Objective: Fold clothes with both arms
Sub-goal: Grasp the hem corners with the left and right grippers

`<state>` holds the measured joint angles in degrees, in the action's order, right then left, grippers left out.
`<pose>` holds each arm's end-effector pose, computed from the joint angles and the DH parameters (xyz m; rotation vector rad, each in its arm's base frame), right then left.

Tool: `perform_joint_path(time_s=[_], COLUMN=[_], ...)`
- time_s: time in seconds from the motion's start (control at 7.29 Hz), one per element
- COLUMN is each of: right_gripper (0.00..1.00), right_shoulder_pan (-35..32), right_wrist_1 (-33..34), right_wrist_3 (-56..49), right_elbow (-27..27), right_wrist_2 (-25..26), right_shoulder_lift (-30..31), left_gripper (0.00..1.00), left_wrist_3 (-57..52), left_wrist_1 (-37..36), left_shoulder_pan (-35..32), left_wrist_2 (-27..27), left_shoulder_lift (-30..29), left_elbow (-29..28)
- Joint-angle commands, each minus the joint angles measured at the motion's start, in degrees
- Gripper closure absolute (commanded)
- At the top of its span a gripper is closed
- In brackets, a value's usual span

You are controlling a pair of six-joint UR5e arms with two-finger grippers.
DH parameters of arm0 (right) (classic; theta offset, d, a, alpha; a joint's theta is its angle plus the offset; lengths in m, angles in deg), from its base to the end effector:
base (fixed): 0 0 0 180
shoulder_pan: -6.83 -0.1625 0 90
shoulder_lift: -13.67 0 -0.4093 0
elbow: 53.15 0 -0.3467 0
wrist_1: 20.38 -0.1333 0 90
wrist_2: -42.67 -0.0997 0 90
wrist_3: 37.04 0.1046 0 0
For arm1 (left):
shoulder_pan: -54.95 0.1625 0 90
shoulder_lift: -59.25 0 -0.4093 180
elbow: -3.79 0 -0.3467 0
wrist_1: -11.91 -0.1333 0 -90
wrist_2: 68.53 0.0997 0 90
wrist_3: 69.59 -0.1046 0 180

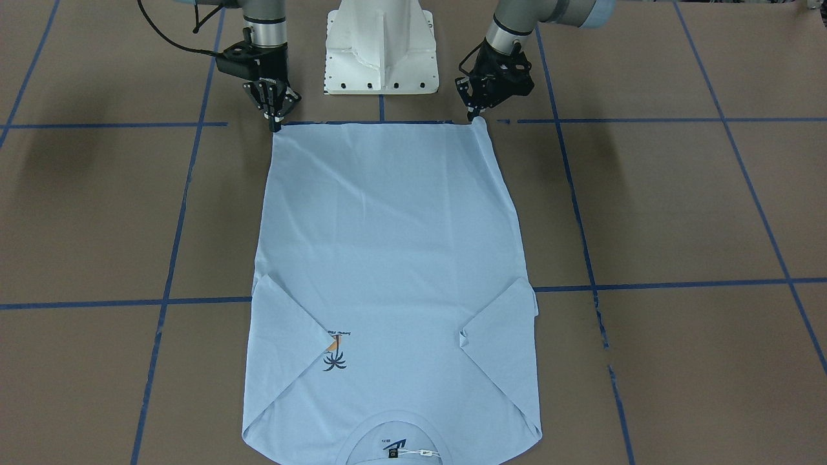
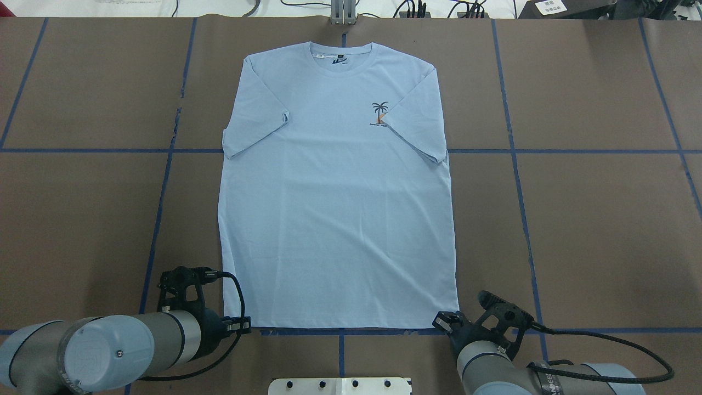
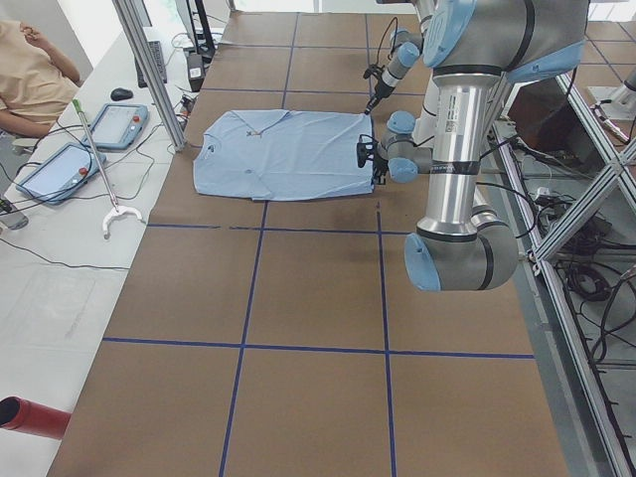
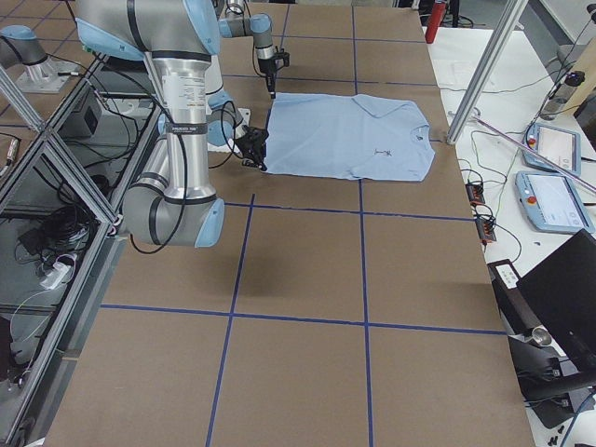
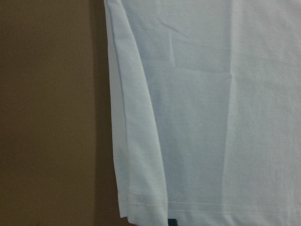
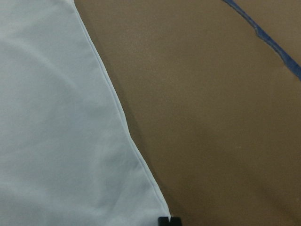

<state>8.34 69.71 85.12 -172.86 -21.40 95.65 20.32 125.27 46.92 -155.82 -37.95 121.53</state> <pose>-0.4723 -0.1667 0.3692 0.2346 -0.7578 0.6557 0.4528 -0.2035 0.3401 0.1152 1.0128 -0.1504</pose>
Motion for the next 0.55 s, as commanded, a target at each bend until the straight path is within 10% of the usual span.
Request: perform_joint_path(time_s=[0.0,0.41], right_gripper=[1.00,1.00], right_shoulder_pan=[-0.80,3.83], right_wrist_1=[1.83,22.79], right_wrist_3=[-1.12,-0.95], right_elbow=[-7.41,-30.16], right_wrist_2=[0.00,-2.98], right_shoulder_lift=[1.25,1.26], left_gripper=[1.00,1.00], left_wrist_3=[-0.09,0.09], left_wrist_1=[-3.55,-23.65], left_shoulder_pan=[-0.40,-0.14], left_wrist_2=[-0.33,-4.26], left_shoulder_lift=[0.16,-0.27], left_elbow=[4.82,26.50])
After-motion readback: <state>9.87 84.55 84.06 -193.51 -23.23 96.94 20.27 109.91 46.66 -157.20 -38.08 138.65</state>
